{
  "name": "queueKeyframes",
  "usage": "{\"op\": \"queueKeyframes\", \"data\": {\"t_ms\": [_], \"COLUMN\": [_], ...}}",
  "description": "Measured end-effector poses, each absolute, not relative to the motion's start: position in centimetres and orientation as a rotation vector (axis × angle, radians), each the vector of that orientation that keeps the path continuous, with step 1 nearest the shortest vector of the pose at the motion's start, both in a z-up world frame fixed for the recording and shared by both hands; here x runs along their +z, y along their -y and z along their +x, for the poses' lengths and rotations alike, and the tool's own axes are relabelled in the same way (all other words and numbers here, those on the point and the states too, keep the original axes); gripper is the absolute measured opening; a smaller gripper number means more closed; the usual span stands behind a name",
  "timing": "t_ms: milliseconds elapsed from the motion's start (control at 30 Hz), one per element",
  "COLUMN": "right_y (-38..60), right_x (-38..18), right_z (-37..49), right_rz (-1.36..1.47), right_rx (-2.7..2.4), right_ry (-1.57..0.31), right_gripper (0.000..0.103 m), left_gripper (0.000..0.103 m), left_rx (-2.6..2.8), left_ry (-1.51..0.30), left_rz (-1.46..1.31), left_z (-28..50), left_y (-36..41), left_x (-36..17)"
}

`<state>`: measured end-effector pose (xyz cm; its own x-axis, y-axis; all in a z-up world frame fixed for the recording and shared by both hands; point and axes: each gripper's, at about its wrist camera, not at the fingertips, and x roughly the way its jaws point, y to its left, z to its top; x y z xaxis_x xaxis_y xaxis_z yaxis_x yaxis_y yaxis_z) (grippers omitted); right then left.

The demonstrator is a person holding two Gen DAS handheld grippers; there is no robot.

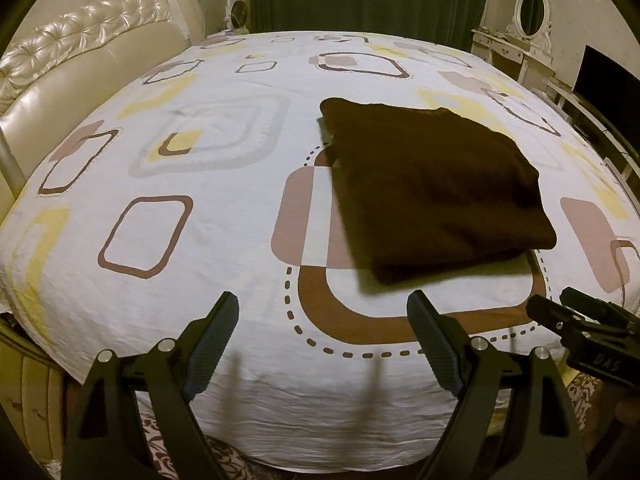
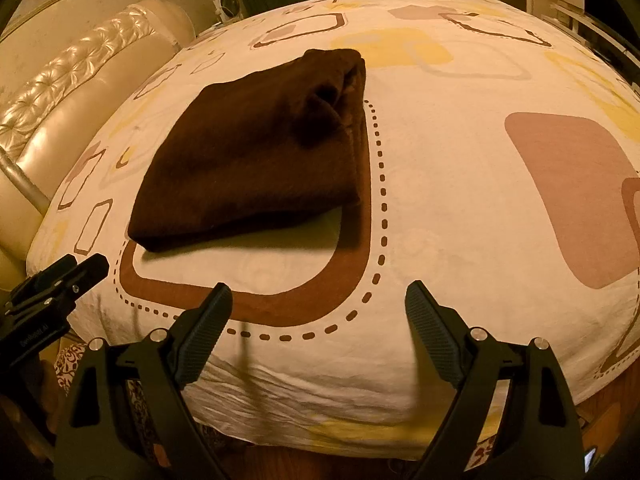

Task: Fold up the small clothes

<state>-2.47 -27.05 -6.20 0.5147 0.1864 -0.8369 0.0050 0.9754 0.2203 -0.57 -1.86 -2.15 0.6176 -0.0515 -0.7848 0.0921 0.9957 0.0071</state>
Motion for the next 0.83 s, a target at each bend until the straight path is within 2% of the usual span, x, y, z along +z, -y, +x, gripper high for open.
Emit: {"op": "queueKeyframes", "data": {"t_ms": [433,600,767,833], "right_y": [26.8,27.2,28.5,29.6], "right_x": [-6.2,-5.9,-1.9,0.7], "right_z": [-2.6,-2.6,-1.0,1.3], "right_rz": [0.203,0.225,0.309,0.345], "right_rx": [0.114,0.119,0.168,0.175], "right_ry": [-1.029,-1.022,-0.962,-0.889], "right_gripper": [0.089,0.089,0.089,0.094], "left_gripper": [0.089,0.089,0.089,0.089], "left_rx": [-0.035,-0.163,-0.031,0.066], "left_ry": [-0.858,-0.831,-0.769,-0.751], "left_rz": [0.069,-0.068,-0.098,-0.059], "left_z": [-1.0,-1.2,3.5,6.9], "left_y": [2.8,1.4,-4.0,-6.7], "left_x": [-1.1,0.6,3.4,3.8]}}
